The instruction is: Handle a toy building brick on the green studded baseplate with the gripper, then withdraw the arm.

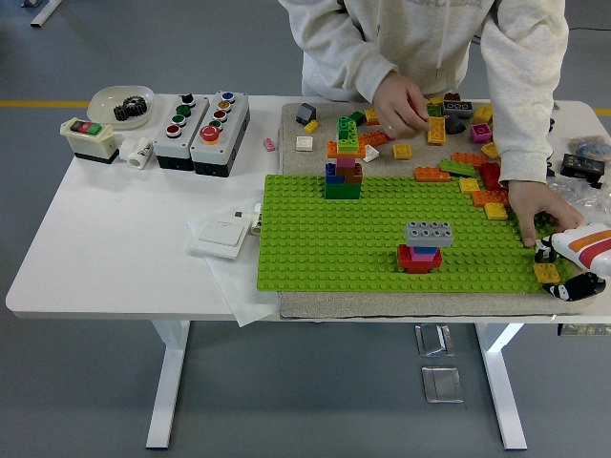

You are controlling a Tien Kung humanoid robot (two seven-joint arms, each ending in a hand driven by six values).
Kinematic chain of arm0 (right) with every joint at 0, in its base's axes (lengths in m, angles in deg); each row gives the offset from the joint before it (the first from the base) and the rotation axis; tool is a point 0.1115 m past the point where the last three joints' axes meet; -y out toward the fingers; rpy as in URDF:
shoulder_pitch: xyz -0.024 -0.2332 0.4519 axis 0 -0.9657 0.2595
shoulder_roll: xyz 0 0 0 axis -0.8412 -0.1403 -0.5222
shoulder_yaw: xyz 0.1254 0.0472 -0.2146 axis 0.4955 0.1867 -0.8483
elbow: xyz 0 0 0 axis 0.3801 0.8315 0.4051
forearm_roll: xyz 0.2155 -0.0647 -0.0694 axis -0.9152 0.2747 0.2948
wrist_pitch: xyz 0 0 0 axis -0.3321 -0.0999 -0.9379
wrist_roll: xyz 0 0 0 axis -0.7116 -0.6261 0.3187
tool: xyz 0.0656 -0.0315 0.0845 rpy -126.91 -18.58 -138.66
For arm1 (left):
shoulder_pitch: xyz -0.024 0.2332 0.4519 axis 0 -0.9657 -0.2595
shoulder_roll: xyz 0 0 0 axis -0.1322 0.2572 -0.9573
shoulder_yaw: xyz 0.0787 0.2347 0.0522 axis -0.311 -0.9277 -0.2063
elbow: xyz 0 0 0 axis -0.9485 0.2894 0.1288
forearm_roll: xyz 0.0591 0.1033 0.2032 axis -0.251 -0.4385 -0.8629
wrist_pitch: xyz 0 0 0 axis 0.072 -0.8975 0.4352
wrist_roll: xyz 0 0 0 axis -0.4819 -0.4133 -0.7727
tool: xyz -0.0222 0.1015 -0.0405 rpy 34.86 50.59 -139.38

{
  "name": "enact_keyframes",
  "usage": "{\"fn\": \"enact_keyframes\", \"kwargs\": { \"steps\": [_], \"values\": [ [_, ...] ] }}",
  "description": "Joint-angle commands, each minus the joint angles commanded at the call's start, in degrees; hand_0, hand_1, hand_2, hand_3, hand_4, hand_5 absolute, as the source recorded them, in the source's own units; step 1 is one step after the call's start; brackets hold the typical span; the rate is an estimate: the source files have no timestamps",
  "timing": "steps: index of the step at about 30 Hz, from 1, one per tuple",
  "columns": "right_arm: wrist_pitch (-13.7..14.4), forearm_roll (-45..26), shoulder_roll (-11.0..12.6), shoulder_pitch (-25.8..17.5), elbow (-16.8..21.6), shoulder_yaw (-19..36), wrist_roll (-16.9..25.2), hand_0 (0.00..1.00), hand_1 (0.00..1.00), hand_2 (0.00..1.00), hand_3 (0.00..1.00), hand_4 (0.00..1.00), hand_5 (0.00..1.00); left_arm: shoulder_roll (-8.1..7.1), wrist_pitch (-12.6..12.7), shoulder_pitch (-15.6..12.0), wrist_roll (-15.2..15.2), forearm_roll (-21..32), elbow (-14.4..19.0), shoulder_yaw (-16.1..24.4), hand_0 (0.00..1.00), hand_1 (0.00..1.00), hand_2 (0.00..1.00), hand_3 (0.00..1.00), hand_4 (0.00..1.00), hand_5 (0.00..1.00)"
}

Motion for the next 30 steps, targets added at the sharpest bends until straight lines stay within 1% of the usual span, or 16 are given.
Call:
{"fn": "enact_keyframes", "kwargs": {
  "steps": [8,9,15,30],
  "values": [
    [0.7,0.0,-0.1,0.5,-0.8,-0.6,-0.2,0.608,0.603,0.611,0.668,0.786,0.242,0.01,0.0,0.0,0.0,0.1,0.0,-0.1,0.775,0.731,0.647,0.561,0.588,0.612],
    [0.8,0.0,-0.1,0.6,-0.8,-0.7,-0.2,0.601,0.590,0.599,0.622,0.766,0.252,0.01,0.0,0.0,0.0,0.1,0.0,-0.1,0.775,0.732,0.647,0.562,0.588,0.611],
    [0.8,-0.1,-0.1,0.7,-0.8,-0.7,-0.2,0.598,0.581,0.593,0.613,0.762,0.246,0.03,0.0,0.1,-0.1,0.3,0.0,-0.2,0.775,0.732,0.648,0.562,0.588,0.612],
    [0.7,-0.7,0.0,0.6,-0.2,-0.1,0.1,0.600,0.591,0.601,0.640,0.776,0.241,-0.02,0.0,0.2,-0.1,0.4,0.0,-0.2,0.774,0.731,0.648,0.561,0.588,0.612]
  ]
}}
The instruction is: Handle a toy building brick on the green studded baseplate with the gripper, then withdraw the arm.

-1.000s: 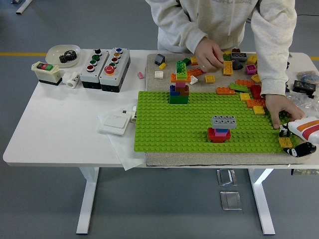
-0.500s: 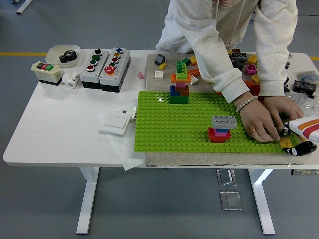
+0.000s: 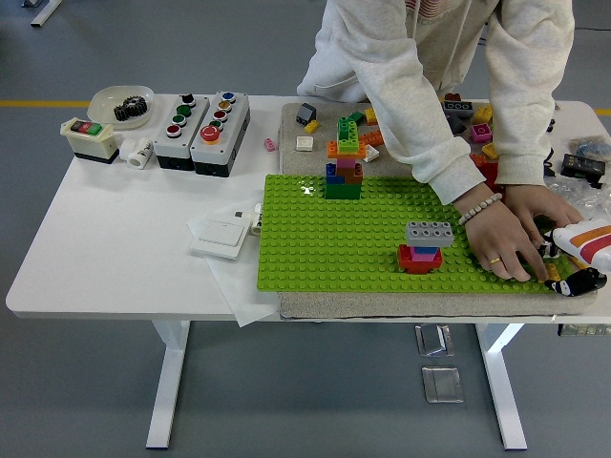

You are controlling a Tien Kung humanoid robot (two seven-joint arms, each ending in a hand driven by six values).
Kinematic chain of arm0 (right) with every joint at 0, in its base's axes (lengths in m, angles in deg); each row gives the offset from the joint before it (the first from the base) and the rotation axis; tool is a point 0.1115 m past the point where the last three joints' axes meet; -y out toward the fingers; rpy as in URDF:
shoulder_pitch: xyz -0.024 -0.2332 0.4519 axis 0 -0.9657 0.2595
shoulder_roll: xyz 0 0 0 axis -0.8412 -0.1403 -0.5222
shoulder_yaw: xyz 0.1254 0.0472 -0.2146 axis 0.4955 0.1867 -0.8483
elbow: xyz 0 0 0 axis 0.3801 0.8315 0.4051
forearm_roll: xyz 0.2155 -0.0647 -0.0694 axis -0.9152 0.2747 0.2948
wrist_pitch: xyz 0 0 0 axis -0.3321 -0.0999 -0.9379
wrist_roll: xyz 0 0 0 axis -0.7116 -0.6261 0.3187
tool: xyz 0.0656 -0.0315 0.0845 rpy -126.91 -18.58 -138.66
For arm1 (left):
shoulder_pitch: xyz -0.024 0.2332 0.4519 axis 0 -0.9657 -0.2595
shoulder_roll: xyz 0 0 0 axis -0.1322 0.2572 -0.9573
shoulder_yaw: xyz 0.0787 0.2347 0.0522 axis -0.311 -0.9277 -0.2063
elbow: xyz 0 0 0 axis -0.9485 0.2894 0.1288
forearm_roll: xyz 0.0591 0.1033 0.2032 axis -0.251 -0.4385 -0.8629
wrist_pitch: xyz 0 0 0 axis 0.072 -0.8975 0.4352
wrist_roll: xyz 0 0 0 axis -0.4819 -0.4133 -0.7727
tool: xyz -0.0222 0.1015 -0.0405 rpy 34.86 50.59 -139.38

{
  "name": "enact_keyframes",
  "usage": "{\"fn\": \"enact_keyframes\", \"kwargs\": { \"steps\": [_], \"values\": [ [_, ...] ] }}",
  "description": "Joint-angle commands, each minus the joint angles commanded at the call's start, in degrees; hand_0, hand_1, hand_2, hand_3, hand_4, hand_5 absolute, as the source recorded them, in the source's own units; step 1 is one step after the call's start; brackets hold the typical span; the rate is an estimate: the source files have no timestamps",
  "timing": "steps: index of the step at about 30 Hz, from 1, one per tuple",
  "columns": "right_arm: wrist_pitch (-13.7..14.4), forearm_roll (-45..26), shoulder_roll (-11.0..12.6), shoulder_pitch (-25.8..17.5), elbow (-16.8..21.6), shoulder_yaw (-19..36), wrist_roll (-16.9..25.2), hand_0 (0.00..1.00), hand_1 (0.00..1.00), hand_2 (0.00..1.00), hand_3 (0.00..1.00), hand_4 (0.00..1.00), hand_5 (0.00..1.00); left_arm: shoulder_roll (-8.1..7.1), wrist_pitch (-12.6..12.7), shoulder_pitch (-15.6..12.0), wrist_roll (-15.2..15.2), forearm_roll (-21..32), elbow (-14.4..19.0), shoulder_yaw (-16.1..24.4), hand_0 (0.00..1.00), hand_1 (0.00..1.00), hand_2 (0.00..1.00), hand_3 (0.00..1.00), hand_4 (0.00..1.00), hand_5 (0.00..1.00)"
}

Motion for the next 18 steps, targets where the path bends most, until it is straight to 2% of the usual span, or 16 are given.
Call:
{"fn": "enact_keyframes", "kwargs": {
  "steps": [8,9,14,15,18],
  "values": [
    [-0.4,-0.2,0.1,-0.2,0.4,0.4,0.2,0.606,0.601,0.616,0.663,0.789,0.249,0.01,0.0,0.0,0.0,0.0,0.0,0.1,0.775,0.730,0.647,0.561,0.588,0.612],
    [-0.4,-0.3,0.2,-0.2,0.5,0.5,0.2,0.618,0.630,0.687,0.756,0.857,0.270,0.01,0.0,0.1,0.0,0.0,0.0,0.1,0.775,0.730,0.648,0.561,0.588,0.612],
    [-0.7,-0.3,0.3,-0.3,0.8,0.7,0.0,0.618,0.630,0.687,0.756,0.857,0.270,-0.01,0.0,0.0,0.0,-0.1,0.0,0.1,0.775,0.730,0.648,0.561,0.588,0.612],
    [-0.8,-0.3,0.3,-0.3,0.9,0.8,0.0,0.633,0.638,0.713,0.802,0.880,0.274,-0.02,0.0,0.0,0.0,-0.1,0.0,0.1,0.775,0.729,0.647,0.561,0.588,0.611],
    [-1.0,-0.4,0.5,-0.3,1.2,0.9,-0.1,0.633,0.638,0.713,0.802,0.880,0.274,-0.05,0.0,0.1,0.0,-0.1,0.0,0.1,0.775,0.729,0.647,0.561,0.588,0.611]
  ]
}}
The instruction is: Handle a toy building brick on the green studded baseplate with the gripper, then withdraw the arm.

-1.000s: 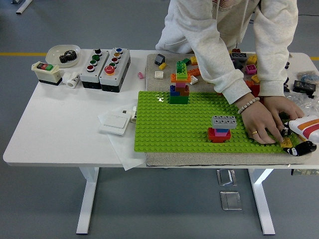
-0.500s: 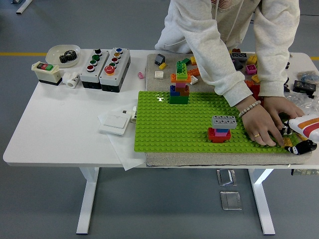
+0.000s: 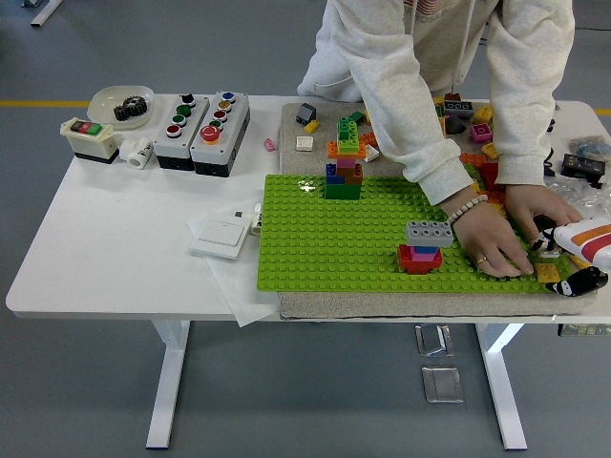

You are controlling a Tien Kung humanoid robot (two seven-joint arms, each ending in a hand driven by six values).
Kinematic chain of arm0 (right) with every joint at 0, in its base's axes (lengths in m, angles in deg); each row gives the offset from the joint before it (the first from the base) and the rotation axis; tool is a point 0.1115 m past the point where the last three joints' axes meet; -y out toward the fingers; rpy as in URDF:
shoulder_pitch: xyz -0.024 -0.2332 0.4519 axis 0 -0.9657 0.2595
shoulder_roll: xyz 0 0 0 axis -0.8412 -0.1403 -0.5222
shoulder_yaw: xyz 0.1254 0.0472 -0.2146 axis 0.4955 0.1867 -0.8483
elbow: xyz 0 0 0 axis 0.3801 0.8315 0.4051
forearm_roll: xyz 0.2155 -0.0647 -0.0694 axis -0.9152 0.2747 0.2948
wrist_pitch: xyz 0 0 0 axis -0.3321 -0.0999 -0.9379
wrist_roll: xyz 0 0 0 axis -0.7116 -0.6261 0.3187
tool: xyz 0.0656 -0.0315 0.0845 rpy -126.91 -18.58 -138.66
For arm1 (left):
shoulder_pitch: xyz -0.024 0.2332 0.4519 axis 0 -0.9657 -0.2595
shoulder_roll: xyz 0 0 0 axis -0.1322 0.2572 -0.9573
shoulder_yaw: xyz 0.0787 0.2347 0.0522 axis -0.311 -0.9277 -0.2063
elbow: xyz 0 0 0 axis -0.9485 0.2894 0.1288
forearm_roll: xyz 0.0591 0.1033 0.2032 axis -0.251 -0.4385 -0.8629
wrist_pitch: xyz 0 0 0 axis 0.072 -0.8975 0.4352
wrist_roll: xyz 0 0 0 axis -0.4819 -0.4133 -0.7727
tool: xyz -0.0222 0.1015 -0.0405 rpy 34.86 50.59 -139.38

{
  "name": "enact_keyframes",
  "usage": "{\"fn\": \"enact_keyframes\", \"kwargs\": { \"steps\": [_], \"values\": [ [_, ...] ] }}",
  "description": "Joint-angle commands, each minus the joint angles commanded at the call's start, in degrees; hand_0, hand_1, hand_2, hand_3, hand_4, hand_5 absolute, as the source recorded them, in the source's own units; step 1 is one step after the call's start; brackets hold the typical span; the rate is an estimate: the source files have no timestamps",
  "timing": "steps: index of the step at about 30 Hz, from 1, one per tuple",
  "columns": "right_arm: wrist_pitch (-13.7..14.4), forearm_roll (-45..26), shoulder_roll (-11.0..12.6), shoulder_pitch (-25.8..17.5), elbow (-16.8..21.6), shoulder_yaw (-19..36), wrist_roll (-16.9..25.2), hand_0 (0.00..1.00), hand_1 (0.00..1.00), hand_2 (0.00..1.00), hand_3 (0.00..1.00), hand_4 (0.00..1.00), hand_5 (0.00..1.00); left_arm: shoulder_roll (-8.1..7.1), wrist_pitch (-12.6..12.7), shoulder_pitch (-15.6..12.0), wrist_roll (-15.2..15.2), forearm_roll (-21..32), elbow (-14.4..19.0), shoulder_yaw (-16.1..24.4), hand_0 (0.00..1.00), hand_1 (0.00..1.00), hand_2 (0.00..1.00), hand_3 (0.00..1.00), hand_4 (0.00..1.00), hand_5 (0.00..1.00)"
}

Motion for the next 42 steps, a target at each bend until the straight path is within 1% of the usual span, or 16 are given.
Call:
{"fn": "enact_keyframes", "kwargs": {
  "steps": [2,3,20,21,26,27,42],
  "values": [
    [-0.1,-0.1,0.1,0.0,0.2,0.1,0.0,0.633,0.638,0.713,0.802,0.880,0.274,-0.01,0.0,0.0,0.0,0.0,0.0,0.0,0.775,0.729,0.647,0.561,0.588,0.611],
    [-0.1,-0.1,0.1,-0.1,0.3,0.2,0.0,0.644,0.655,0.738,0.821,0.901,0.279,-0.02,0.0,0.0,0.0,0.0,0.0,0.0,0.775,0.727,0.647,0.561,0.588,0.612],
    [-0.6,-0.2,0.4,-0.2,1.0,0.8,-0.1,0.652,0.663,0.751,0.832,0.906,0.281,-0.06,0.0,0.1,0.0,0.0,0.0,0.0,0.775,0.727,0.648,0.561,0.588,0.612],
    [-0.6,-0.2,0.5,-0.2,1.0,0.8,-0.1,0.654,0.666,0.753,0.836,0.918,0.291,-0.06,0.0,0.1,0.0,0.1,0.0,0.0,0.775,0.725,0.648,0.561,0.588,0.613],
    [-0.8,0.0,0.6,-0.3,1.0,1.0,-0.3,0.654,0.666,0.753,0.836,0.918,0.291,-0.07,0.0,0.0,0.0,0.1,0.0,0.0,0.775,0.725,0.648,0.561,0.588,0.613],
    [-0.9,0.0,0.6,-0.3,1.0,1.0,-0.3,0.663,0.669,0.759,0.841,0.937,0.297,-0.07,0.0,0.0,0.0,0.1,0.0,0.0,0.774,0.723,0.646,0.561,0.588,0.612],
    [-0.9,0.0,0.6,-0.5,1.0,1.1,-0.4,0.664,0.669,0.760,0.844,0.951,0.303,-0.06,-0.1,-0.1,0.1,-0.4,0.0,0.3,0.775,0.724,0.647,0.562,0.588,0.613]
  ]
}}
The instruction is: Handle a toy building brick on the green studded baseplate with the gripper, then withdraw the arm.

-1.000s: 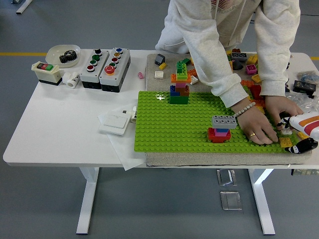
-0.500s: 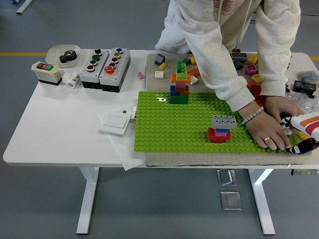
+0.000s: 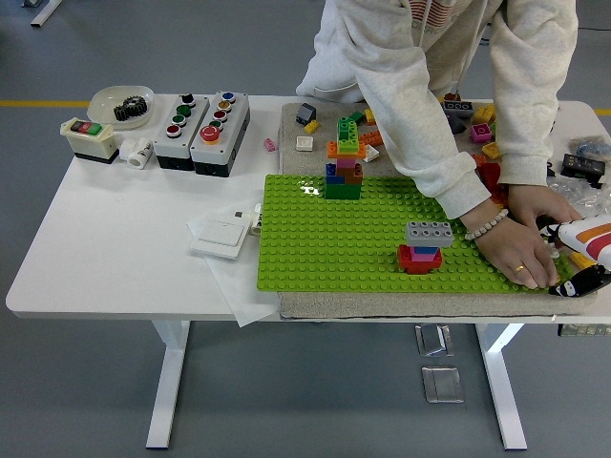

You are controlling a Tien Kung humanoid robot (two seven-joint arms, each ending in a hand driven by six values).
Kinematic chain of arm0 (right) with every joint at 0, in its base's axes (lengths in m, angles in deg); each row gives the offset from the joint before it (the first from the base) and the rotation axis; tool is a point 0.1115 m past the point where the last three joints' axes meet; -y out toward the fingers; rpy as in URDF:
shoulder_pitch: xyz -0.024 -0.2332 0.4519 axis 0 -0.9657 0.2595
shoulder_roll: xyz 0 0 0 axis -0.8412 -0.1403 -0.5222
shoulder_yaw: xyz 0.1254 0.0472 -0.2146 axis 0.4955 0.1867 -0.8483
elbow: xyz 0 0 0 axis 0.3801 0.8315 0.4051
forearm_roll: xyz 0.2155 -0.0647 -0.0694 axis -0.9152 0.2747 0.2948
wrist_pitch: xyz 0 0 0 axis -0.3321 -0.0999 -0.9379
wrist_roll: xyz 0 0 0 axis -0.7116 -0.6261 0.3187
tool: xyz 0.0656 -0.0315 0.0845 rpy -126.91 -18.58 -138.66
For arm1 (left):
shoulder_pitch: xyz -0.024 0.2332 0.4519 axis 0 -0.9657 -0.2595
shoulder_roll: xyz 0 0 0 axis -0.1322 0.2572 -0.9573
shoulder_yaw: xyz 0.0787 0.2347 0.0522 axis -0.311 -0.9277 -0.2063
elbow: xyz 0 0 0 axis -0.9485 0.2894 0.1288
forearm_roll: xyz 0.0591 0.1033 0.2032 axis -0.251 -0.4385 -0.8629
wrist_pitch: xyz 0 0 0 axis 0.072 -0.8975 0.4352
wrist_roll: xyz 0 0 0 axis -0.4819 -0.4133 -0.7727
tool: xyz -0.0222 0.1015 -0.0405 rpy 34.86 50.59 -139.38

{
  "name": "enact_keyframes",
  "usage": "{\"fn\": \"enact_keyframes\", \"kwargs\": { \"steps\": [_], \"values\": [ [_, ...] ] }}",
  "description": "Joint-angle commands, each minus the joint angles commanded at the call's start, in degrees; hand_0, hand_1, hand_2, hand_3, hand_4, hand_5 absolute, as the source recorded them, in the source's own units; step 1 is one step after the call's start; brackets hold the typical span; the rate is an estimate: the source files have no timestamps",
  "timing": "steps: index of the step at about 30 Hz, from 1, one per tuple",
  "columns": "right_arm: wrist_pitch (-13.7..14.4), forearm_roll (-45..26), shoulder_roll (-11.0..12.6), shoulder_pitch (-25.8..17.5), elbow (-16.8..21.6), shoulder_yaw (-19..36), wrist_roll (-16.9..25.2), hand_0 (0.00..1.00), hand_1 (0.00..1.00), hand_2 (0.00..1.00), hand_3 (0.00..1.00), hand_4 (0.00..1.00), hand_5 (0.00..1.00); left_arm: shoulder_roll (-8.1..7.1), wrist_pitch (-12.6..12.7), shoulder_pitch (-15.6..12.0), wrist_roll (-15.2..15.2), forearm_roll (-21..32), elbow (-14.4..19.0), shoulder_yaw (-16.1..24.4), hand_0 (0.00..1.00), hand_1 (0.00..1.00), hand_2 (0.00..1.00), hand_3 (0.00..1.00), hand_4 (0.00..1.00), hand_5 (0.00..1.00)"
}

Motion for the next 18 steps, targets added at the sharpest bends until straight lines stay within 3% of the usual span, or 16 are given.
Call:
{"fn": "enact_keyframes", "kwargs": {
  "steps": [18],
  "values": [
    [0.1,-0.3,0.0,-0.1,0.0,0.0,0.0,0.665,0.671,0.763,0.847,0.961,0.311,-0.04,-0.1,0.0,0.0,-0.2,0.0,0.1,0.775,0.722,0.646,0.562,0.588,0.613]
  ]
}}
